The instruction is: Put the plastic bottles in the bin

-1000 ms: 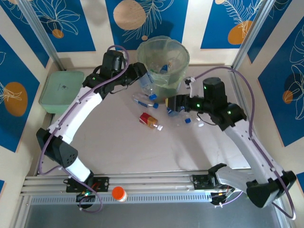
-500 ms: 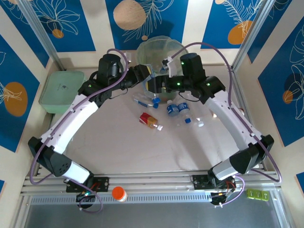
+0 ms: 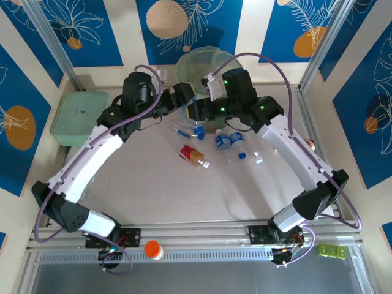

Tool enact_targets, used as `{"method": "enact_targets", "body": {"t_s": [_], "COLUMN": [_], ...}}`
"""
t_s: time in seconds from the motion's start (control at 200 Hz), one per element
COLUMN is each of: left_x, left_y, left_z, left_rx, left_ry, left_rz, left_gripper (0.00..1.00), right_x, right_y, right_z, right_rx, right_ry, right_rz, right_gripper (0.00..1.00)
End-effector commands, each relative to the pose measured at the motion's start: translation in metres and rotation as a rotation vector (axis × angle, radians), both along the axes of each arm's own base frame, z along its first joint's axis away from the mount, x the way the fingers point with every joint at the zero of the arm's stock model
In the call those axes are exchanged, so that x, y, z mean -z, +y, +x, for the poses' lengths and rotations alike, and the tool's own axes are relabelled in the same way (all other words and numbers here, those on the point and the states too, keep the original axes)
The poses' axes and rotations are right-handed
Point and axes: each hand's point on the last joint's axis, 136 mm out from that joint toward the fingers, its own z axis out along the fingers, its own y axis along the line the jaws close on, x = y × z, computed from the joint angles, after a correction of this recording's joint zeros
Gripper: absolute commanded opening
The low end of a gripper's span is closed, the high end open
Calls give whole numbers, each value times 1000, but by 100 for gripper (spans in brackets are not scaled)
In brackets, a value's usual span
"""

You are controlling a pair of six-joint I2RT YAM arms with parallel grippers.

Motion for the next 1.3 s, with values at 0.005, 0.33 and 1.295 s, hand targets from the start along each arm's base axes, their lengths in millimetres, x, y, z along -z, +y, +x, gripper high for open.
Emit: {"method": "enact_targets", "body": {"t_s": [0.005,0.33,1.295], "left_x": [-45,-55,77], "left_y": [21,111,130], "left_z": [-17,-66,-78], "left_rx": [-15,-225,-200], "left_ry": [-196,-558,-508], "left_rz": [22,298,569], "left_gripper": [99,99,96], "right_x": [-25,-49,134], "right_y": [-3,-50,-90], "right_z": [8,87,233], "right_rx": [16,221,460], "right_ry": [-63,-173,42], "right_rz": [24,-59,-493], "right_gripper": [46,46,51]}}
